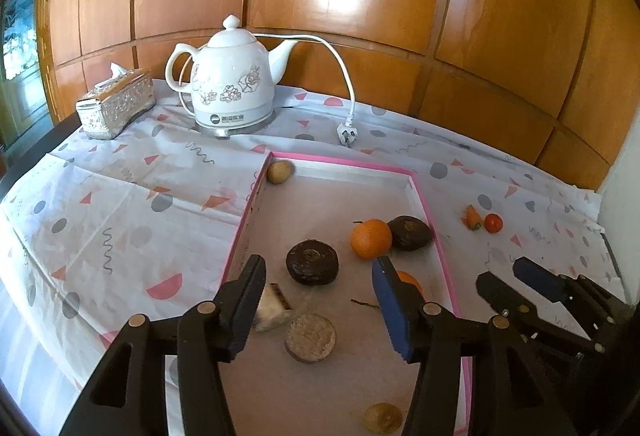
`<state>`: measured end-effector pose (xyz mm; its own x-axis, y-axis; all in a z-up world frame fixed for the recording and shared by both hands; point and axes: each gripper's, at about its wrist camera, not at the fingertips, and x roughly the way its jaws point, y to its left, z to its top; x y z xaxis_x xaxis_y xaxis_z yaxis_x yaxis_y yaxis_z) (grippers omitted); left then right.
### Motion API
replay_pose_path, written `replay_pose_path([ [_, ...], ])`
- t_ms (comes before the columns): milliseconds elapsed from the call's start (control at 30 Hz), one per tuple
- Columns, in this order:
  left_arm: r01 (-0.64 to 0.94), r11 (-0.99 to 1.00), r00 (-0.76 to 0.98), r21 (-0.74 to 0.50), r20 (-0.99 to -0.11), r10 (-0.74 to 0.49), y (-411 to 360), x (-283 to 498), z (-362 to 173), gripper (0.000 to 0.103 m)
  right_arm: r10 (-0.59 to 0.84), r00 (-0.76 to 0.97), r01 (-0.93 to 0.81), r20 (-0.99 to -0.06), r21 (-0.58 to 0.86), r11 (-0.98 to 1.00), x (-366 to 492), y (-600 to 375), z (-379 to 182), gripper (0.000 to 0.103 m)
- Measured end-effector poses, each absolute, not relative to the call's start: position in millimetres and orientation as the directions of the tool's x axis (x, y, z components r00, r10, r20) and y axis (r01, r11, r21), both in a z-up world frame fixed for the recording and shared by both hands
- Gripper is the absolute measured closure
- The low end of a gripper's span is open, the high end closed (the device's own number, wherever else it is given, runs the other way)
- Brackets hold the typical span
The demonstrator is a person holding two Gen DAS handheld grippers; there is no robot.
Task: Organize fruits
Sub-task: 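Release the beet in the tray with the left tool while the right tool drops the yellow ball, then move both open tools toward the carrot and tomato, grasp the tomato with the right tool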
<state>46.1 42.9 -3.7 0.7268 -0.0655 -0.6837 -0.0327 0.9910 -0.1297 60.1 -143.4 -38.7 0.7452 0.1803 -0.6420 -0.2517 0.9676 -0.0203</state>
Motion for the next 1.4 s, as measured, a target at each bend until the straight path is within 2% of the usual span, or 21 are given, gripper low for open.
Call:
replay_pose_path([
  [400, 0.007, 0.993, 0.719, -0.120, -0.689, -0.088, 25.5, 44.6, -3.6, 0.043, 0.159, 0.692, -0.151, -0.705, 0.075, 0.986, 67.4, -193.2, -58.6, 0.056],
  [500, 0.021, 0.993, 0.716, -0.117, -0.692, -0.096, 21.1, 43.9, -4.5, 0.038, 0.155, 0.688, -0.133, -0.709, 0.087, 0.987, 67.2, -202.5, -61.7, 0.056],
  [1400, 0.180, 0.982, 0.679, -0.053, -0.716, -0.163, -38.9, 47.3, -10.5, 0.038, 0.076, 0.661, 0.023, -0.747, 0.121, 0.992, 77.3, -265.5, -90.9, 0.055],
])
